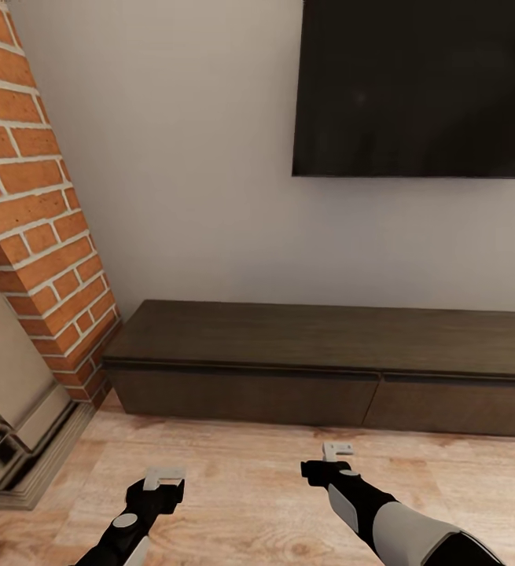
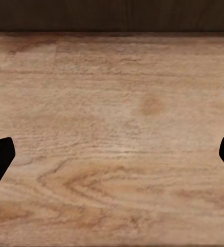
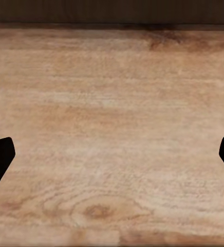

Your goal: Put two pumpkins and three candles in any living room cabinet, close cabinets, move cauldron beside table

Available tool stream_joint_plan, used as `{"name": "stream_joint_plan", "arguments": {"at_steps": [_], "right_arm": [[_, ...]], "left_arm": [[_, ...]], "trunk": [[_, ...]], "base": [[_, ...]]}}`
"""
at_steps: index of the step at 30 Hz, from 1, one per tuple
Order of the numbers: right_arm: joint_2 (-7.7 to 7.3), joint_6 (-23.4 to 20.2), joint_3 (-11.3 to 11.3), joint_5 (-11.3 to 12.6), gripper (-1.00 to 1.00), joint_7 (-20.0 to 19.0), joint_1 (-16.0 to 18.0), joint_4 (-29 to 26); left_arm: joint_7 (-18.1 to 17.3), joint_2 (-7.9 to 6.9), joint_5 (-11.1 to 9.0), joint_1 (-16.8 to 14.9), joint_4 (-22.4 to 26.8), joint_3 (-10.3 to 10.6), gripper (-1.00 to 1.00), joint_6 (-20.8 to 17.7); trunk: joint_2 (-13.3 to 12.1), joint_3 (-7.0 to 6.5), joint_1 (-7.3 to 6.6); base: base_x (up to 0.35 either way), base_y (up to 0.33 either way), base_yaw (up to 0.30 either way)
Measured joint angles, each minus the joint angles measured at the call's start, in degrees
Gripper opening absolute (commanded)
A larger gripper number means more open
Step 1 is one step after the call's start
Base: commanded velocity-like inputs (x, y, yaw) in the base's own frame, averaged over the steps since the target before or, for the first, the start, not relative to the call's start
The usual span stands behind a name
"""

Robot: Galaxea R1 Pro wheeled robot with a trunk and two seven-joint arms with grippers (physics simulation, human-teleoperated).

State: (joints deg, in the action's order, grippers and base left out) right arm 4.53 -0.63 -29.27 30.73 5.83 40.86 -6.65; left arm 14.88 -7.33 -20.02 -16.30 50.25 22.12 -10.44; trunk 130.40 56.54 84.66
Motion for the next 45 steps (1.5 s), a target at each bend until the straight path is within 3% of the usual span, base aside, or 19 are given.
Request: {"name": "stream_joint_plan", "arguments": {"at_steps": [3, 5, 9, 21, 45], "right_arm": [[-0.02, 0.1, 0.0, 0.1, 1.00, 0.0, -0.1, 0.1], [0.02, 0.1, 0.1, 0.3, 1.00, 0.0, -0.2, 0.2], [0.03, 0.1, 0.1, 0.4, 1.00, 0.0, -0.8, 0.1], [-0.04, 0.2, 0.1, 0.5, 1.00, 0.0, -1.1, 0.1], [-0.05, 1.3, 0.1, 0.5, 1.00, -0.1, -1.0, 0.0]], "left_arm": [[0.0, 0.18, 0.0, 0.0, -2.0, -1.1, 1.00, 0.0], [0.0, 0.39, 0.0, 0.0, -3.4, -3.0, 1.00, -0.1], [-0.1, 0.47, 0.0, -0.5, -6.1, -3.8, 1.00, -0.1], [-0.4, 0.71, 0.0, -0.6, -6.9, -6.7, 1.00, -3.6], [0.0, 0.95, 0.1, -0.6, -6.9, -7.1, 1.00, -3.6]], "trunk": [[-1.2, -0.54, -0.66], [-2.0, -0.90, -1.10], [-3.6, -1.62, -1.98], [-8.4, -3.77, -4.61], [-18.0, -8.08, -9.89]], "base": [[0.000, 0.000, 0.000], [0.000, 0.000, 0.000], [0.000, 0.000, 0.000], [0.000, 0.000, 0.000], [-0.081, 0.000, 0.000]]}}
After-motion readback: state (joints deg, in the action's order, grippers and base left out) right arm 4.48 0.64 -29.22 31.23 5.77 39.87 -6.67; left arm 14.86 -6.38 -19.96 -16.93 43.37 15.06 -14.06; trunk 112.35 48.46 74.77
